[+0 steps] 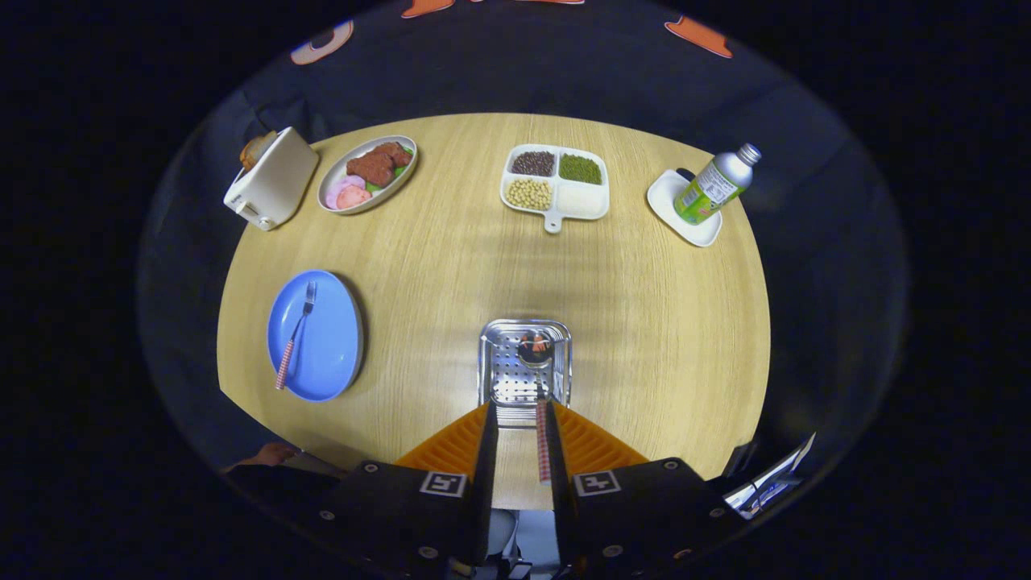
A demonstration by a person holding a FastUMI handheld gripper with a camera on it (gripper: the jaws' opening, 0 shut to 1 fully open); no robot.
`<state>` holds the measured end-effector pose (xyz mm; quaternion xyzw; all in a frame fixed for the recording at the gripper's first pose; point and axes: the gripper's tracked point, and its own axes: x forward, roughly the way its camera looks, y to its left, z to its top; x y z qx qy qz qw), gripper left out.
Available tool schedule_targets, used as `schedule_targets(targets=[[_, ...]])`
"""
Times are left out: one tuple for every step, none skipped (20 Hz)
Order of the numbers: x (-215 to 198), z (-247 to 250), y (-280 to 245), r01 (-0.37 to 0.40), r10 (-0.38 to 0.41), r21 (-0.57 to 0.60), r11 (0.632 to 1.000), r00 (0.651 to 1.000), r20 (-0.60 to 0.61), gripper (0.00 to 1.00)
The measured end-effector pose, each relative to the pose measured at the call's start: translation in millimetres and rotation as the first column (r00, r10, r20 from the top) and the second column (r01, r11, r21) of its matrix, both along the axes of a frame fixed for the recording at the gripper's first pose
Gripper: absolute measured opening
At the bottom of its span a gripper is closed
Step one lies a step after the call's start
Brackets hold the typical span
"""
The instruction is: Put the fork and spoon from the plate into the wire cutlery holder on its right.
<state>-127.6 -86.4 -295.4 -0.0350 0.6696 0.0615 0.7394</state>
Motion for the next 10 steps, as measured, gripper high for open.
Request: schedule_targets(targets=[[4.6,3.9,7.9,0.003,-0.004,0.014,1.000,1.000,0.023,0.44],[6.2,7.4,17.4,0.008,-0.009,0.031,0.999,0.999,0.040,0.48],[8.3,11.2,27.4,0.014,-0.016,0.049,0.999,0.999,0.051,0.56],[9.1,14.0,37.6,0.020,-0.024,0.067,0.998,0.998,0.059,0.61],[10.4,16.8,48.4,0.024,-0.029,0.084,0.996,0.997,0.066,0.72],[13.3,17.0,59.2,0.024,-0.032,0.099,0.995,0.996,0.084,0.76],[16.0,17.4,69.9,0.017,-0.028,0.110,0.994,0.994,0.101,0.84],[17.0,16.3,82.0,0.003,-0.018,0.116,0.993,0.992,0.124,0.85],[17.8,14.8,91.5,-0.011,-0.005,0.114,0.993,0.990,0.139,0.87],[16.7,13.3,103.0,-0.023,0.006,0.119,0.993,0.989,0.149,0.88]])
